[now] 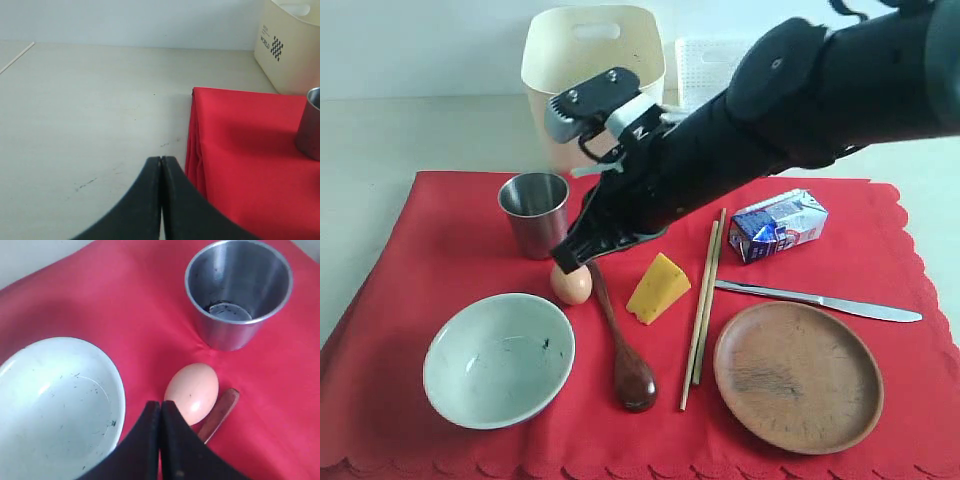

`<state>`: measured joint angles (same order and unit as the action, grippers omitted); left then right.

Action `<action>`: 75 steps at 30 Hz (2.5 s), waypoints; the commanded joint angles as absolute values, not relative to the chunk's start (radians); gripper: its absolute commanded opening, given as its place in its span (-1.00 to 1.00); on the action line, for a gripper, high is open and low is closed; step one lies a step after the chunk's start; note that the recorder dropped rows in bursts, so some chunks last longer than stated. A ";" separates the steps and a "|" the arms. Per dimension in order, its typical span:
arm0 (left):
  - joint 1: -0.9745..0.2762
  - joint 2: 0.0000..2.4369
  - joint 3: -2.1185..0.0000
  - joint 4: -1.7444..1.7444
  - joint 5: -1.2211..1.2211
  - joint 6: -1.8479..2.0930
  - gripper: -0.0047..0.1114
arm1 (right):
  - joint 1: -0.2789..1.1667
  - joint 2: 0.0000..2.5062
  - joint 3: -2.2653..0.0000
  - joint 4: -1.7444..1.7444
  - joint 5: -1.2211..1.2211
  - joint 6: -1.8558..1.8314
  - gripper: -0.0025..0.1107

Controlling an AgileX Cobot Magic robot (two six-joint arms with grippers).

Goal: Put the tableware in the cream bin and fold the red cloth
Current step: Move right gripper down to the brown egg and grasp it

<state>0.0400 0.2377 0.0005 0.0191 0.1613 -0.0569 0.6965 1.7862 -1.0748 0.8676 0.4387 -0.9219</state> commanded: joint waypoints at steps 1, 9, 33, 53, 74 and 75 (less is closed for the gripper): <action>0.039 0.246 0.000 0.014 0.155 -0.057 -0.90 | 0.753 1.817 -1.074 0.775 0.350 -0.864 -0.81; 0.039 0.246 0.000 0.014 0.155 -0.057 -0.90 | 0.791 1.863 -1.150 0.598 0.350 -0.706 -0.30; 0.039 0.246 0.000 0.014 0.155 -0.057 -0.90 | 0.879 2.035 -1.437 -0.208 0.609 0.168 -0.08; 0.039 0.246 0.000 0.014 0.155 -0.057 -0.90 | 0.879 2.181 -1.482 -0.268 0.609 0.298 -0.01; 0.039 0.246 0.000 0.014 0.155 -0.057 -0.90 | 0.879 2.071 -1.482 -0.220 0.612 0.296 -0.96; 0.039 0.246 0.000 0.014 0.155 -0.057 -0.90 | 0.879 2.059 -1.482 -0.220 0.617 0.295 -0.96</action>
<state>0.0400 0.2377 0.0005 0.0191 0.1613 -0.0569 0.8800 2.1073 -1.4775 -0.2228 0.6162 0.2991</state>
